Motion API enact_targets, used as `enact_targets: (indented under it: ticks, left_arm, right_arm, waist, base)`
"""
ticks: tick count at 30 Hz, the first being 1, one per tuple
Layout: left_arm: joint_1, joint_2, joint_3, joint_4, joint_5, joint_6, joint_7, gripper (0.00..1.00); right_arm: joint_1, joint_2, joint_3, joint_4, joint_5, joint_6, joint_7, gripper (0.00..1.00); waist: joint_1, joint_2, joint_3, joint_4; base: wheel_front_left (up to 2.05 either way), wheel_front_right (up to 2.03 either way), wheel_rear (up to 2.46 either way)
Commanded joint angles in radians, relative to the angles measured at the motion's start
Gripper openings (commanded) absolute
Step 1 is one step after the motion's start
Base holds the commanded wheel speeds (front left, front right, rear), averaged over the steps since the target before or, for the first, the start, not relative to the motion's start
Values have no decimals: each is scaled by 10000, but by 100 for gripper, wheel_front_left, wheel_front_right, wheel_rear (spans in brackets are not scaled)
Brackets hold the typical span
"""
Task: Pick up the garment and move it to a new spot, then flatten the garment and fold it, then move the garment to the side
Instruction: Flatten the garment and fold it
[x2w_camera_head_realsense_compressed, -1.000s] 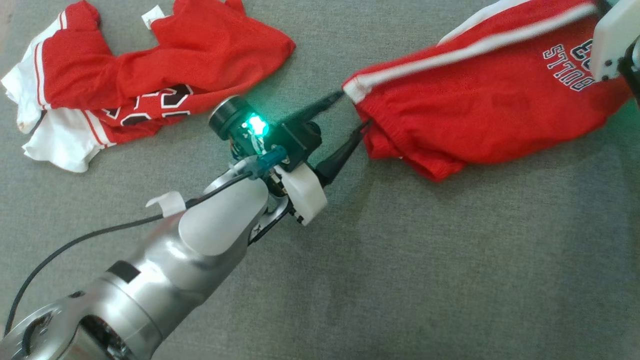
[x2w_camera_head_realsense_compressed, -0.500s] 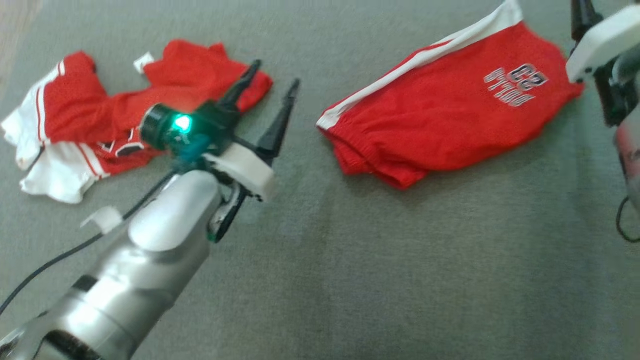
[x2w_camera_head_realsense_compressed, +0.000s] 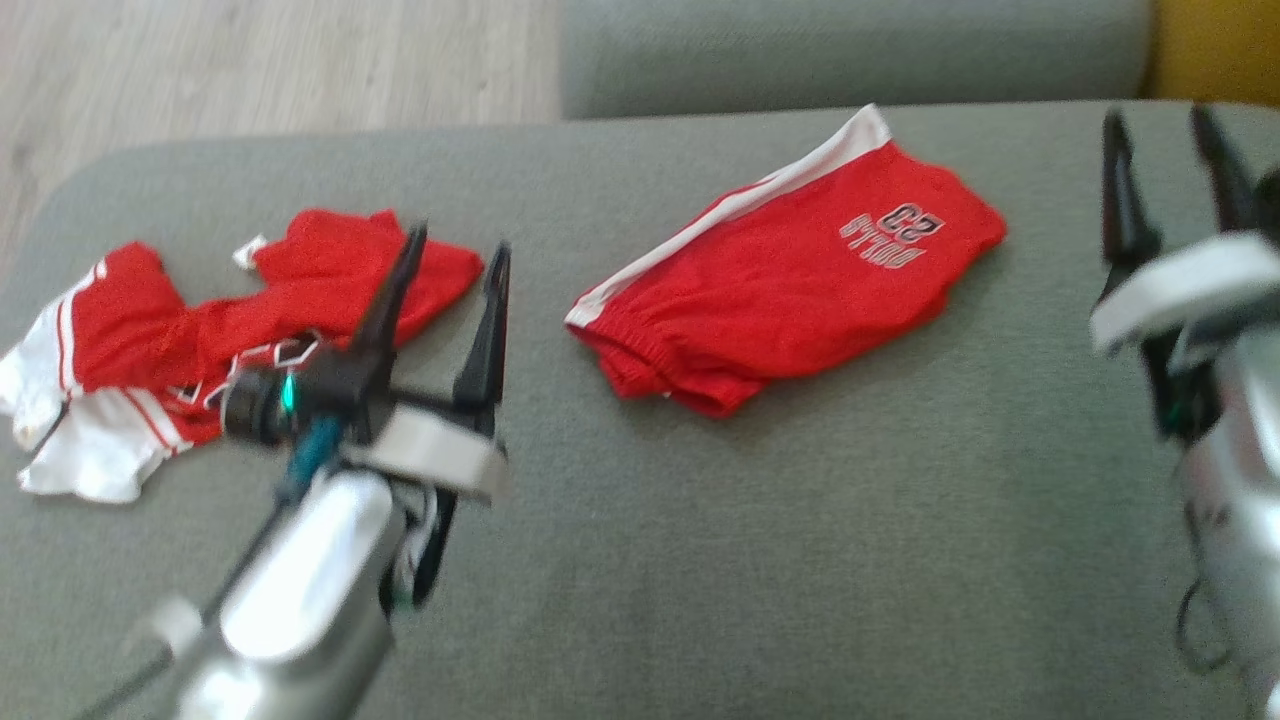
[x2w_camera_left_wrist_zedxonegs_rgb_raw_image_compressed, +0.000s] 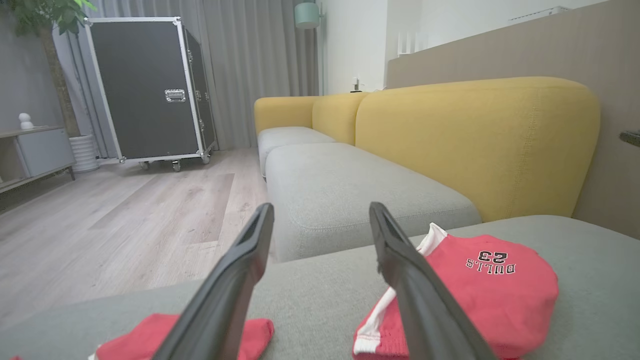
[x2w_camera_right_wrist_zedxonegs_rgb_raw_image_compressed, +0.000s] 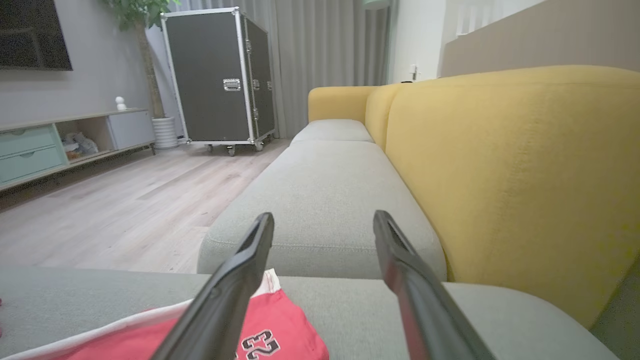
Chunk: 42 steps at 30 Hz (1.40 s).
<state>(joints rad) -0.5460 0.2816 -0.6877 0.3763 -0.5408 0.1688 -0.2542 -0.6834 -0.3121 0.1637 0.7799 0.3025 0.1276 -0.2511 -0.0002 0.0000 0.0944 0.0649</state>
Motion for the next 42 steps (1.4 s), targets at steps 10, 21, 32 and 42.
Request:
enact_targets:
  ticks: [10,21,32,42]
  left_arm:
    - [2559,-449,2044,-1276,1044,49,-75,100]
    - [3570,-1258,3247,-1346,2151,-803,-75,100]
    - [2584,-1798,3448,-1117,2852,-1551,-76,100]
    - [1984,-2126,3428,-1015,3167,-1875,-76,100]
  right_arm:
    - [3321,1916,-1252,-2949,-1415,31,-105,100]
    - [4528,2599,-1660,-3994,-1817,31,276,100]
    - [1909,1896,-2306,-2819,-2545,31,2004,100]
    - [-641,914,-3433,411,-3261,31,2744,100]
  waist:
    - [2,0,-977,-704]
    - [2,0,-794,-673]
    - [2,0,1011,430]
    - [2,0,1931,1424]
  base:
    - [0,0,0]
    - [0,0,0]
    - [0,0,0]
    - [0,0,0]
